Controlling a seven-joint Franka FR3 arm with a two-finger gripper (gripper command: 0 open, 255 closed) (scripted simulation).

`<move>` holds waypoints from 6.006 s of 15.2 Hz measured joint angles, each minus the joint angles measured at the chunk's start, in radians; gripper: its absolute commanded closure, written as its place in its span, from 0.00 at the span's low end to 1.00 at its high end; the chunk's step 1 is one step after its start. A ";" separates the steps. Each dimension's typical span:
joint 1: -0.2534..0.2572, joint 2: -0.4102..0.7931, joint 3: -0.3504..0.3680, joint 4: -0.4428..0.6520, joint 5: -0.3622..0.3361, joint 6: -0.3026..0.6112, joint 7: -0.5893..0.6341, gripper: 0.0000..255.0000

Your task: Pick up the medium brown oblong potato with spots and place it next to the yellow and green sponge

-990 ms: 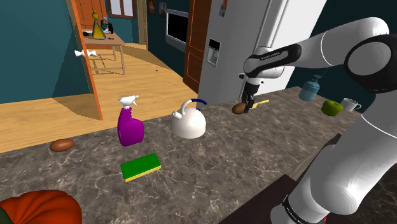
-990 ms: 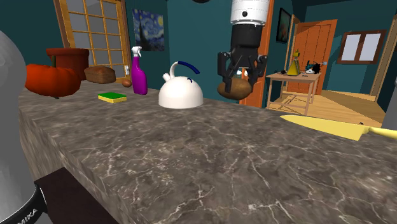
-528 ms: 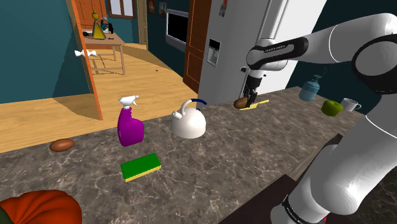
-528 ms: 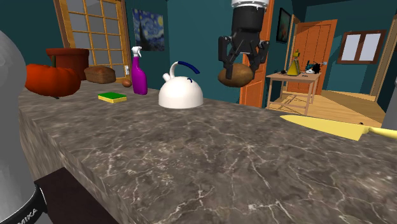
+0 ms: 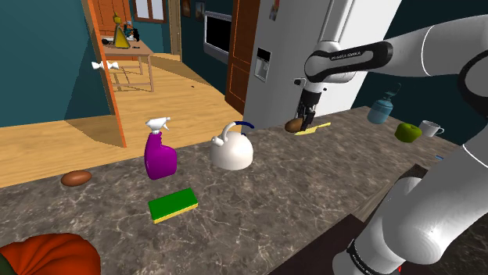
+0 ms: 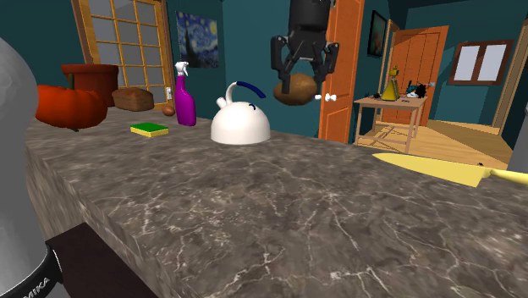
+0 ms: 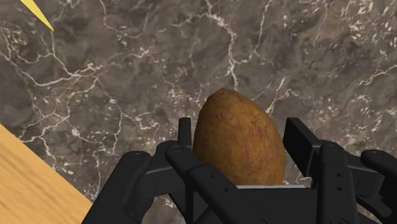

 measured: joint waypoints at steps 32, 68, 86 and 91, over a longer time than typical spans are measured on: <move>0.302 -0.218 0.593 -0.244 0.165 0.046 0.812 1.00; 0.464 0.255 0.888 -0.001 0.105 0.298 1.293 1.00; 0.470 0.299 0.888 -0.041 0.085 0.381 1.308 0.00; 0.460 0.248 0.886 0.004 0.107 0.289 1.286 0.00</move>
